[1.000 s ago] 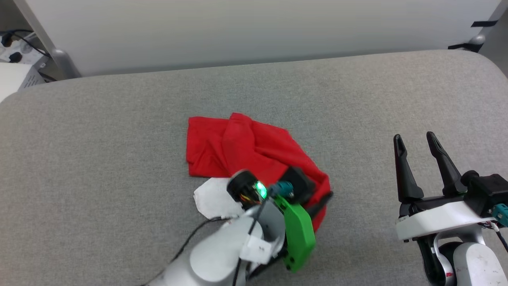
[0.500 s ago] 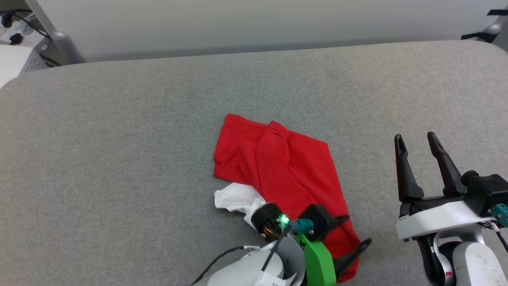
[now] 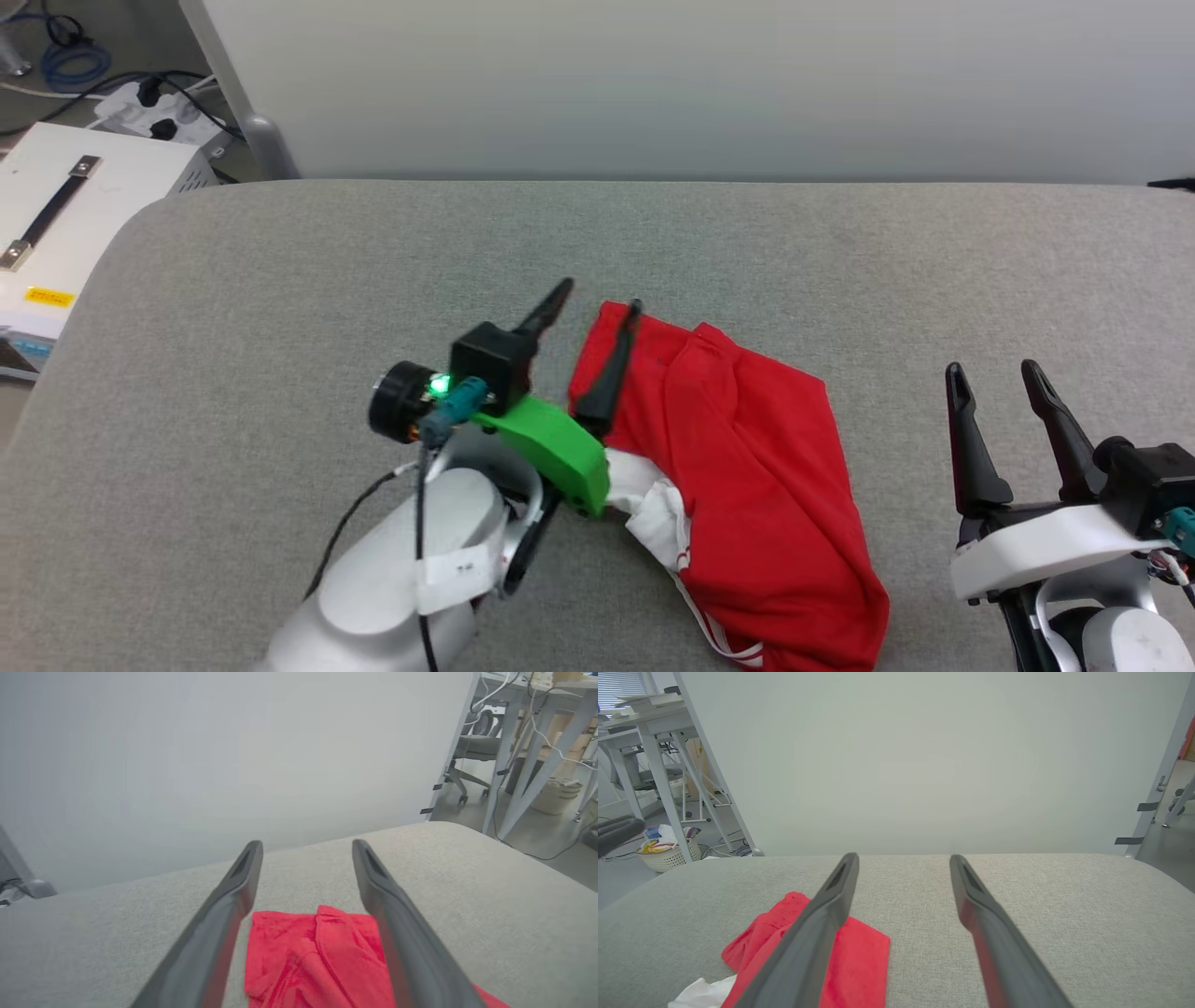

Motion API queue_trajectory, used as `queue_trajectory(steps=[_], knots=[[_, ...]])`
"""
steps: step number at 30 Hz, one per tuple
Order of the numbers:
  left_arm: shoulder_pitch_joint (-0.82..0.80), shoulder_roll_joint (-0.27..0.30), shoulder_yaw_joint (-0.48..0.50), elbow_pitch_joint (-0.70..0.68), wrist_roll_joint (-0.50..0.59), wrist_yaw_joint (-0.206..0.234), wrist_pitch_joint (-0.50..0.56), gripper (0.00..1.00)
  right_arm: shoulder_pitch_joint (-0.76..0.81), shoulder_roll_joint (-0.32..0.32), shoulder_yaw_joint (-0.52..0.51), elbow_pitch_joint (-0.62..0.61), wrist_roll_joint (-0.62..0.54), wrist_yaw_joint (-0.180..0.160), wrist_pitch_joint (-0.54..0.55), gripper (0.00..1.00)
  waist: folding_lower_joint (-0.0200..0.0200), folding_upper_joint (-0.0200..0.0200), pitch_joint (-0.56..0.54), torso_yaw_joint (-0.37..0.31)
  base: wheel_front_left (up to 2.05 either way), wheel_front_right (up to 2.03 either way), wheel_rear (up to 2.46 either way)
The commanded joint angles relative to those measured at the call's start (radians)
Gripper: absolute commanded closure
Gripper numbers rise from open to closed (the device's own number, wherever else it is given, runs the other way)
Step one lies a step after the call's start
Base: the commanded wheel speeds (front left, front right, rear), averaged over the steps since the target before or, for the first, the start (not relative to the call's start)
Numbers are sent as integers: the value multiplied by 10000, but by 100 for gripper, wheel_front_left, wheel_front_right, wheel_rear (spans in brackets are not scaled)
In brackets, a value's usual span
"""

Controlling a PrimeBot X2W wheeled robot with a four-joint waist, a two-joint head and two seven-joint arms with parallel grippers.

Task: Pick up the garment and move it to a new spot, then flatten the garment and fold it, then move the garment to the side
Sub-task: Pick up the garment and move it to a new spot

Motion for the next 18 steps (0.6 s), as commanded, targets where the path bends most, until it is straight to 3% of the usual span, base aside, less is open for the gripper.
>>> queue_trajectory(steps=[1,4,9,13,18], knots=[[268,166,401,-228,149,183,-53,0,146,-13,-44,-65,18,-7,36,0,0,0,-177,238,0,0,0],[854,610,1667,-887,358,448,-58,0,252,-13,-132,-131,38,-7,116,0,0,0,-193,342,0,0,0],[1904,1204,3175,-1422,684,453,-60,0,420,-13,-269,-136,47,-7,198,0,0,0,-286,438,0,0,0],[2731,1449,3732,-1486,702,269,-61,0,629,-13,-312,-115,76,-7,252,0,0,0,-526,426,0,0,0],[3524,1613,3709,-1581,752,158,-61,0,898,-12,-290,-155,95,-7,351,0,0,0,-808,299,0,0,0]])
